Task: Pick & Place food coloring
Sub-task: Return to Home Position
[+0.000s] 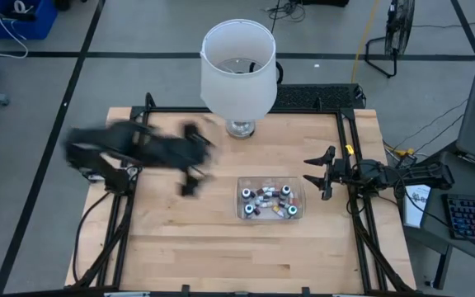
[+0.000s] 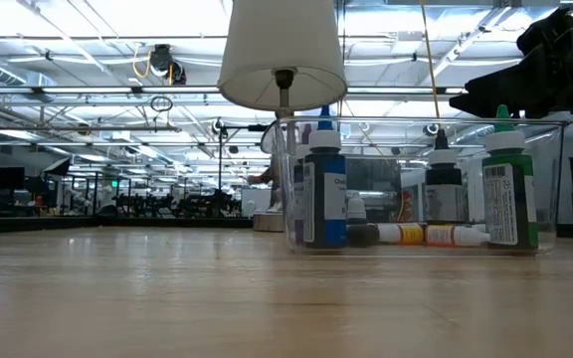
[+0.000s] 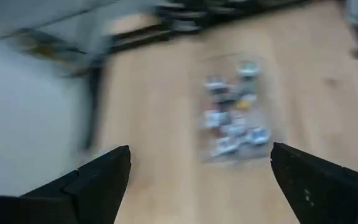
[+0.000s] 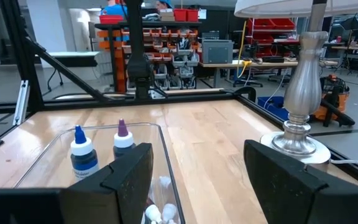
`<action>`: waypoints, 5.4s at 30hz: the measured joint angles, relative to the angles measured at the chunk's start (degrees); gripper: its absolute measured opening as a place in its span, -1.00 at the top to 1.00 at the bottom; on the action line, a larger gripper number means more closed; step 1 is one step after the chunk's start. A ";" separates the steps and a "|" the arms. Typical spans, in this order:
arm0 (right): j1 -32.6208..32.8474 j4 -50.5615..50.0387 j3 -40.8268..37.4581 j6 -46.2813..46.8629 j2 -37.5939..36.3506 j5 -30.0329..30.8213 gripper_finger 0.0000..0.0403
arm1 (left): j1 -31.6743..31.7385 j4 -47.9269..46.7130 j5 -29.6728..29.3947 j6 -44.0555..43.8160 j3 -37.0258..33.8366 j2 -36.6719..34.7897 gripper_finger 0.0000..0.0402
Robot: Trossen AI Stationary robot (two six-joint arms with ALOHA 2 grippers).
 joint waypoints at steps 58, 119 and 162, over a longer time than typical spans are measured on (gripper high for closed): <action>-0.01 -0.04 0.00 0.00 0.02 -0.01 -0.18 | 23.11 78.43 13.35 -8.15 -123.46 -87.36 -0.89; 0.00 -0.04 0.00 0.00 0.02 0.00 -0.18 | 23.09 78.42 13.34 -8.16 -123.43 -87.36 -0.89; 0.00 -0.04 -0.01 0.00 0.02 -0.01 -0.18 | 23.09 78.42 13.34 -8.17 -123.41 -87.36 -0.89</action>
